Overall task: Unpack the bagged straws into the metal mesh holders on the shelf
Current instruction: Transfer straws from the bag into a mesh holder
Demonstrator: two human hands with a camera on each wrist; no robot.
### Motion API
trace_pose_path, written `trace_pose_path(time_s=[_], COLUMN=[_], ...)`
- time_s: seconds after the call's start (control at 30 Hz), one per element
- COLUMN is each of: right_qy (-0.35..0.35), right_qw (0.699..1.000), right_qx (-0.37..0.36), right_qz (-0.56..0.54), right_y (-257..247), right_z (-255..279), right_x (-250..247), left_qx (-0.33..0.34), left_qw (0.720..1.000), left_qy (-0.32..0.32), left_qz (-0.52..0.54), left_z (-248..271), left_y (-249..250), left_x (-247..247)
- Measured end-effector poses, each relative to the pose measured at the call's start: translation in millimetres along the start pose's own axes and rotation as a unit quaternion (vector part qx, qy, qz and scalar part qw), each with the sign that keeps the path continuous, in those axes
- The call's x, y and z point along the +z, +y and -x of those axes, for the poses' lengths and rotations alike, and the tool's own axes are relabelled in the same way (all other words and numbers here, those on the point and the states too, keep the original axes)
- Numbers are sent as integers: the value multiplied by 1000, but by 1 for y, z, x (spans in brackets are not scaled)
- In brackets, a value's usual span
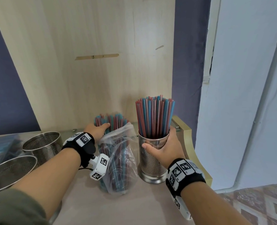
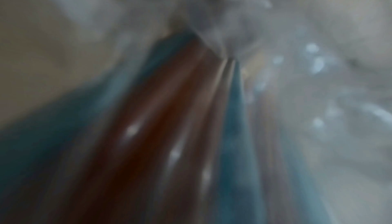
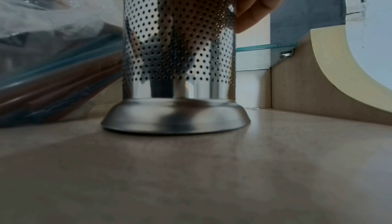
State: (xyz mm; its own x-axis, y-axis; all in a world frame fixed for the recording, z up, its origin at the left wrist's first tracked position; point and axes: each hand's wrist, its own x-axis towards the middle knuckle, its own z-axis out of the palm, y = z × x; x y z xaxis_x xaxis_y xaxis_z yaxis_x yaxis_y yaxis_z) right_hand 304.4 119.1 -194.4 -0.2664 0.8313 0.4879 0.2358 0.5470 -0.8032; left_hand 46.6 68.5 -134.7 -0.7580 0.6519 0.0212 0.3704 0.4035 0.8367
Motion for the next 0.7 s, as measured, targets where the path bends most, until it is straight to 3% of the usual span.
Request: trace_pose_path(time_s=[0.17,0.43,0.7], right_qy=[-1,-4,-1], right_qw=[1000,1000,1000], right_qx=[0,2,8], right_qz=[-3,-3,4], right_y=[0,-2,-6], right_z=[1,1,3], right_x=[0,-2,-3], left_qx=[14,94,185], left_qw=[999,994,965], left_qy=[21,45,86], left_qz=[29,35,163], left_z=[-1,16,14], left_y=[-1,23,53], left_x=[-2,-21,-59])
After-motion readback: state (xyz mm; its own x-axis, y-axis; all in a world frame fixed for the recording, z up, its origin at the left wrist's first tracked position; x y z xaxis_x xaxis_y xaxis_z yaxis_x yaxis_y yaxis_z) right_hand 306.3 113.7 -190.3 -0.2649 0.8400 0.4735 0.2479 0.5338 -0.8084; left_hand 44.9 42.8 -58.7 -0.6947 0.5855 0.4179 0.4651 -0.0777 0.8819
